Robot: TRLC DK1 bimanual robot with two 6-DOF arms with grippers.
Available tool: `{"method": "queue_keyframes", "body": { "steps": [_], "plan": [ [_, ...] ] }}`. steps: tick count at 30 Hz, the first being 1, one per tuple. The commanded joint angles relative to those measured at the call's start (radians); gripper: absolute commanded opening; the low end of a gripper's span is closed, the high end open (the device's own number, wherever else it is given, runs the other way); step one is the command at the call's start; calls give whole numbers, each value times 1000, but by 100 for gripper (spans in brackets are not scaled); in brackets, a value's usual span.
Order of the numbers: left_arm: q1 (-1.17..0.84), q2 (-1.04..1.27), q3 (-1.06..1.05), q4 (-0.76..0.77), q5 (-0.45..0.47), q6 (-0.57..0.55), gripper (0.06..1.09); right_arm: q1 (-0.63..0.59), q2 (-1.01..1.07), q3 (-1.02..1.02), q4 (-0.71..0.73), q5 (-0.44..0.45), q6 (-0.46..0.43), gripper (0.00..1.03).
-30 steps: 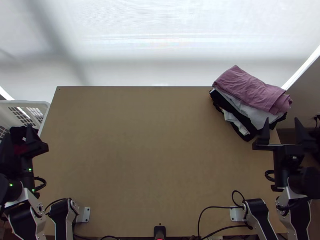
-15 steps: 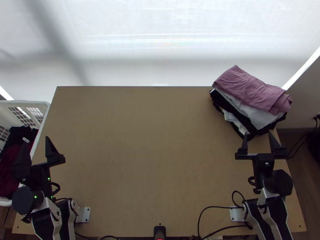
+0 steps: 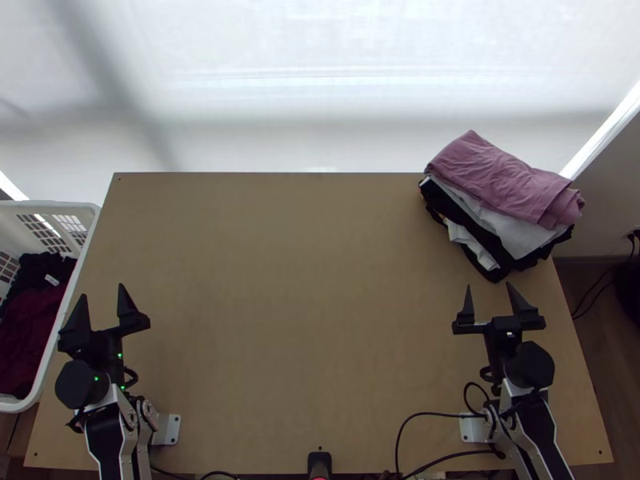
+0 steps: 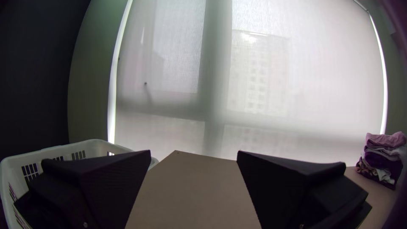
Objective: Fold the t-shirt
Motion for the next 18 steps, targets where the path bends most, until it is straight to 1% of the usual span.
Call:
{"method": "queue_keyframes", "body": {
  "steps": [1,3,4,8,11,14,18],
  "plan": [
    [10,-8,-43,-1,-3,17,104,23,-41,-10,-75,0,57,98],
    [7,-8,-43,-24,-3,17,104,59,-78,-8,-156,-5,84,98],
    [7,-8,-43,-41,-3,20,104,77,-86,-8,-156,-5,104,98],
    [6,-7,-38,-112,-3,44,104,76,-65,-8,-156,-5,107,98],
    [10,-5,-36,-119,-13,63,104,74,-118,-8,-155,-5,106,98],
    [7,-7,-36,-118,-13,61,104,77,-246,-8,-148,-5,106,98],
    [7,-7,-36,-118,-13,61,104,76,-227,-10,-151,-5,106,98]
  ]
}}
